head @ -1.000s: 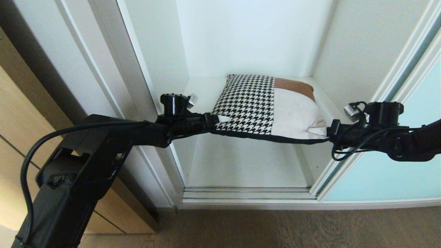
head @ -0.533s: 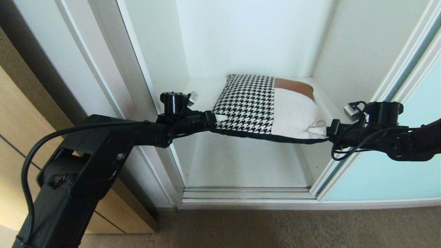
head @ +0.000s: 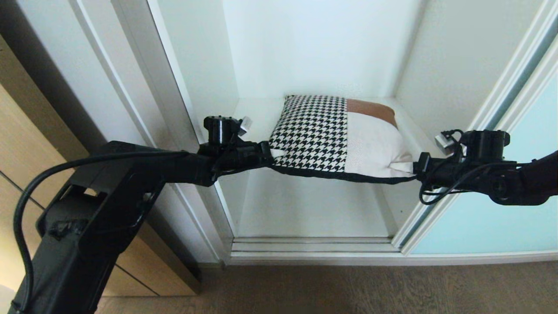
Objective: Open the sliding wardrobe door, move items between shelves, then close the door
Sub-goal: Place the pillow on the lower shelf
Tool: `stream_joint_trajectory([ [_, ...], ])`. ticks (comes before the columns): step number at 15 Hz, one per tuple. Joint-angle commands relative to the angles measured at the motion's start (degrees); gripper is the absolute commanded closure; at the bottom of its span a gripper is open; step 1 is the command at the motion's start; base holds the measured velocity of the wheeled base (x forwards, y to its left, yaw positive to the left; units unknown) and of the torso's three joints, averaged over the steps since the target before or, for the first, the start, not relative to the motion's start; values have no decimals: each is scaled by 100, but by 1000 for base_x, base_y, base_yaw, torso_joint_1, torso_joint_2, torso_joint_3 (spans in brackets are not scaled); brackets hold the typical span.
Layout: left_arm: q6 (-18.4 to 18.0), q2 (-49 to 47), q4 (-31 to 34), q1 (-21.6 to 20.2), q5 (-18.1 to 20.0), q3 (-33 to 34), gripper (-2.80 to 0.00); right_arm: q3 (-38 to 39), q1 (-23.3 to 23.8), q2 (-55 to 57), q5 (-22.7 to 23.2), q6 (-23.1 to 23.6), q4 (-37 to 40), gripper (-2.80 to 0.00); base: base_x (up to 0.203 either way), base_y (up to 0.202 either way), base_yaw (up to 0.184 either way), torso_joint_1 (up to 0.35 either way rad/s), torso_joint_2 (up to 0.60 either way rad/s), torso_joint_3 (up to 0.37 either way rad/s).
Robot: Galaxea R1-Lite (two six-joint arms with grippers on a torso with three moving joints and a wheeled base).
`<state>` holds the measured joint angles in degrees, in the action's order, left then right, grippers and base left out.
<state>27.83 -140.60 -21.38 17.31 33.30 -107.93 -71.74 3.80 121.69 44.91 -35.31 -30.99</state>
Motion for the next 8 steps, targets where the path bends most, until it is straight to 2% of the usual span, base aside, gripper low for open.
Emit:
stream_joint_trajectory([
  [1,4,314,-28,16,26,279,0,23,-2,-51,22,-4,-1,0,0,0,0,0,0,0],
  [4,-28,840,-44,60,20,1010,0,256,1,-380,-7,5,-8,0,0,0,0,0,0,0],
  [8,-46,1901,-58,256,-35,2361,0,861,0,-947,-9,15,-40,0,0,0,0,0,0,0],
])
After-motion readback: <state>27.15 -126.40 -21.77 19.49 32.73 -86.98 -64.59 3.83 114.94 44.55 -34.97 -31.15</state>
